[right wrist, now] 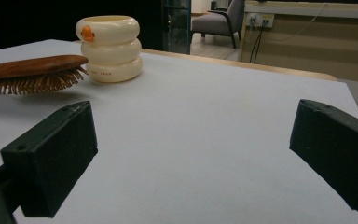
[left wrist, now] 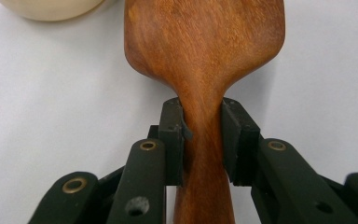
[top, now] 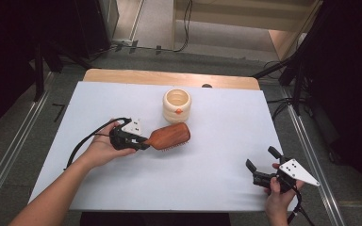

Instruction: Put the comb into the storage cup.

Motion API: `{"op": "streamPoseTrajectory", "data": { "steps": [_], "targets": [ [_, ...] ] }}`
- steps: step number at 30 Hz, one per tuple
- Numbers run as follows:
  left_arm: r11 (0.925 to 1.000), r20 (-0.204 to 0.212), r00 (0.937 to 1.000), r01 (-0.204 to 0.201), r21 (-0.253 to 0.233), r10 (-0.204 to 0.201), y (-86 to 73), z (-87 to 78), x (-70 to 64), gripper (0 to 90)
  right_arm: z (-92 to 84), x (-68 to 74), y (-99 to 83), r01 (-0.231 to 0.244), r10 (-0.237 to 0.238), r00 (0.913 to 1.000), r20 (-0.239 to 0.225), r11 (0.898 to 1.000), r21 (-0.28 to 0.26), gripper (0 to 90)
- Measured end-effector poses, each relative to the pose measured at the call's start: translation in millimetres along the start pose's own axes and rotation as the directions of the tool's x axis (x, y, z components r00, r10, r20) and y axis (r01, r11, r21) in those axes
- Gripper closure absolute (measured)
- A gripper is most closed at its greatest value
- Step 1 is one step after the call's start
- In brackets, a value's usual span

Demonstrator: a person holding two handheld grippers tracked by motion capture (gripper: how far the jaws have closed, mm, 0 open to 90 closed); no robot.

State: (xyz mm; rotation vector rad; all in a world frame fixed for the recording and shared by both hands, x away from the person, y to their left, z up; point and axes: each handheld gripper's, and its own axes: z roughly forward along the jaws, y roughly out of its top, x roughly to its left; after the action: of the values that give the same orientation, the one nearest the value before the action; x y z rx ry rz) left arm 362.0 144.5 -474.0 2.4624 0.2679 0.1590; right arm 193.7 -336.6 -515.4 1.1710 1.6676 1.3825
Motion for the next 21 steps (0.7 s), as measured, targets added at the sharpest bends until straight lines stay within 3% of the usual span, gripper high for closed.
{"op": "streamPoseTrajectory", "data": {
  "steps": [10,21],
  "targets": [
    [0.9945,-0.047,0.9983,0.028,-0.101,-0.033,-3.7,-10.8,-11.2,72.6,-0.1,0.3,0.0,-0.001,0.001,1.0,-0.002,1.0,0.003,0.0],
    [0.975,-0.098,0.9913,0.066,-0.212,-0.088,-8.3,-19.0,-24.2,72.6,-0.1,0.8,0.5,0.002,-0.002,1.0,-0.003,1.0,0.008,0.0]
  ]
}}
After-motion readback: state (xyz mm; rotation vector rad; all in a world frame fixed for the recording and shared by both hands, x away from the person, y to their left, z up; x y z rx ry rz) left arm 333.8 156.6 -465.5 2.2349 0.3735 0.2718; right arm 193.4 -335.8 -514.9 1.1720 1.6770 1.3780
